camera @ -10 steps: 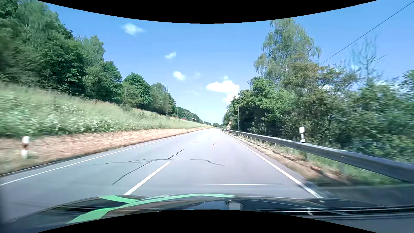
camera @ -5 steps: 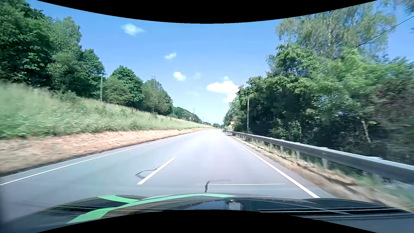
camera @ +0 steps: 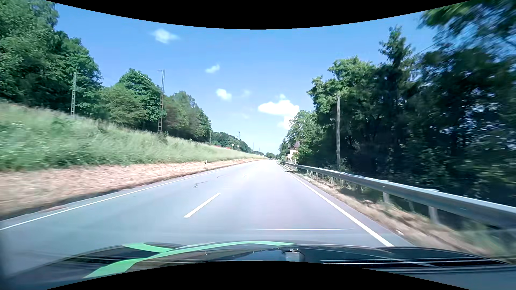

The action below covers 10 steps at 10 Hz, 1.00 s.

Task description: Follow the waypoints while adhering to traffic rules and regulations

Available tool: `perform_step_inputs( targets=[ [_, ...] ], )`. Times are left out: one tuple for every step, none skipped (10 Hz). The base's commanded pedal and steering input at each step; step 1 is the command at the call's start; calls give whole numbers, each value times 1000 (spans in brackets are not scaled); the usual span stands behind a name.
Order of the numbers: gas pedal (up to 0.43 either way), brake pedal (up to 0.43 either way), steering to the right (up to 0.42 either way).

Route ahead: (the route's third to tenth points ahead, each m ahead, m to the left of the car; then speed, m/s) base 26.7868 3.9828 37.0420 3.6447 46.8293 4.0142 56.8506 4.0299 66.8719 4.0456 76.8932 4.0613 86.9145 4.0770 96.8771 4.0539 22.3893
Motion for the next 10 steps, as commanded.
perform_step_inputs(
  targets=[
    [189,0,-3],
    [189,0,-3],
    [189,0,-3],
    [197,0,-3],
    [197,0,-3],
    [197,0,-3],
    [197,0,-3],
    [209,0,-3],
    [209,0,-3],
    [228,0,-3]
  ],
)
